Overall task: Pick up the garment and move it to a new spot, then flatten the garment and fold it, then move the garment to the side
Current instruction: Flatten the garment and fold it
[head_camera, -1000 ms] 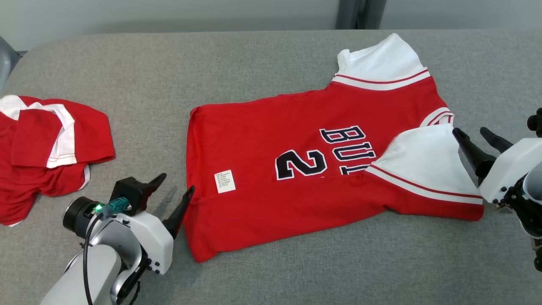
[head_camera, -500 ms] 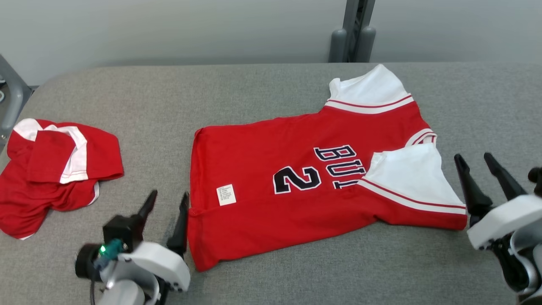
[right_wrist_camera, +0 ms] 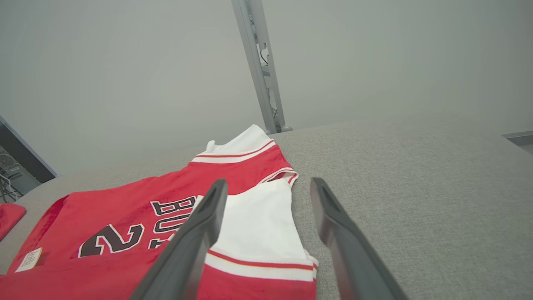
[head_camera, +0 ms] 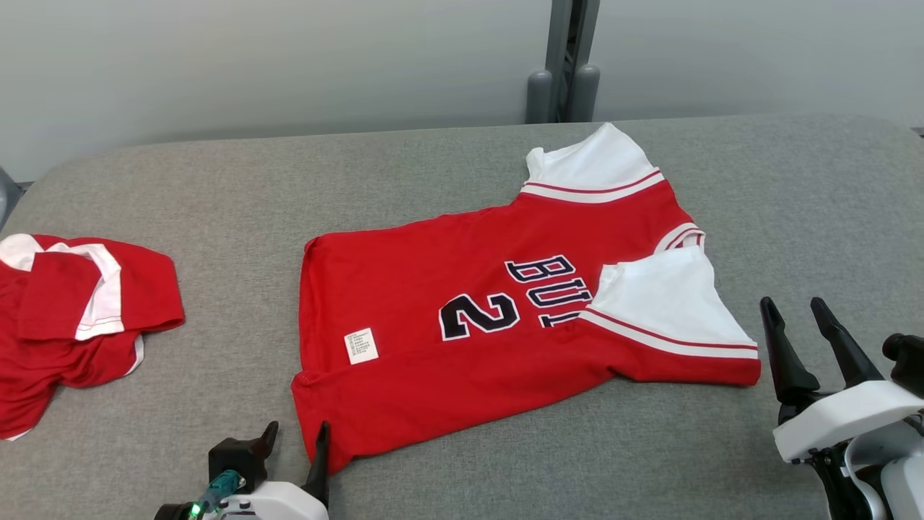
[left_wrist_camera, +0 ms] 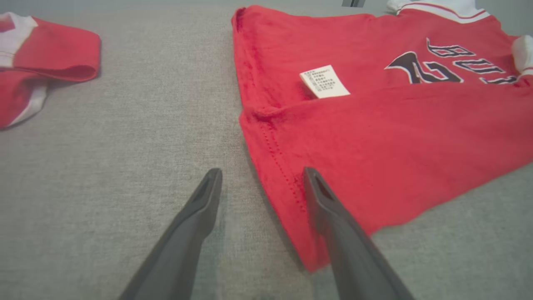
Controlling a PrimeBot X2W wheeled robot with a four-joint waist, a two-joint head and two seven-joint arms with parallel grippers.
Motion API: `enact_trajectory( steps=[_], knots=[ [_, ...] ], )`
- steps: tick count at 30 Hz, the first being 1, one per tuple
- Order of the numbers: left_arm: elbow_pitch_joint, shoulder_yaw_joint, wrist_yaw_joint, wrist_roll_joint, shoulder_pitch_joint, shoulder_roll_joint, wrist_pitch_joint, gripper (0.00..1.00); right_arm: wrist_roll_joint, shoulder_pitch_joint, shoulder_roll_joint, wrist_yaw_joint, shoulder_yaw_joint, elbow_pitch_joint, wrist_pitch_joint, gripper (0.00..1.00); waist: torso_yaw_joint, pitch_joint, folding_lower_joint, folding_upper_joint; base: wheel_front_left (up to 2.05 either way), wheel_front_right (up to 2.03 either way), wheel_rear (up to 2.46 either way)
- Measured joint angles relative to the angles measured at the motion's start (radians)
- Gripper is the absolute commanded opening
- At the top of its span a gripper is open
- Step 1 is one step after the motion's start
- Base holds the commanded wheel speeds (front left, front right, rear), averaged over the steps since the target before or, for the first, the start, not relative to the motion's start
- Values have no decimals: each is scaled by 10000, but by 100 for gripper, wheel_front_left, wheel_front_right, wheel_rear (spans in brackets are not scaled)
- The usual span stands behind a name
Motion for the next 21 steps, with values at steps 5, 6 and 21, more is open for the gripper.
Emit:
enact_trajectory(
  steps=[5, 6, 21],
  knots=[
    [345, -88, -648, -293, -166, -194, 36, 100, -155, -2, 82, 0, -142, -169, 127, 100, -184, 50, 0, -1, 0, 0, 0],
    [389, -71, -765, -451, -174, -278, 33, 100, -159, -2, 105, 0, -171, -182, 128, 100, -214, 56, 0, -1, 0, 0, 0],
    [1302, -161, -813, -573, -601, -339, 412, 29, -393, 26, 219, 0, -320, -221, 230, 100, -406, 178, 0, 0, 0, 0, 0]
  ],
)
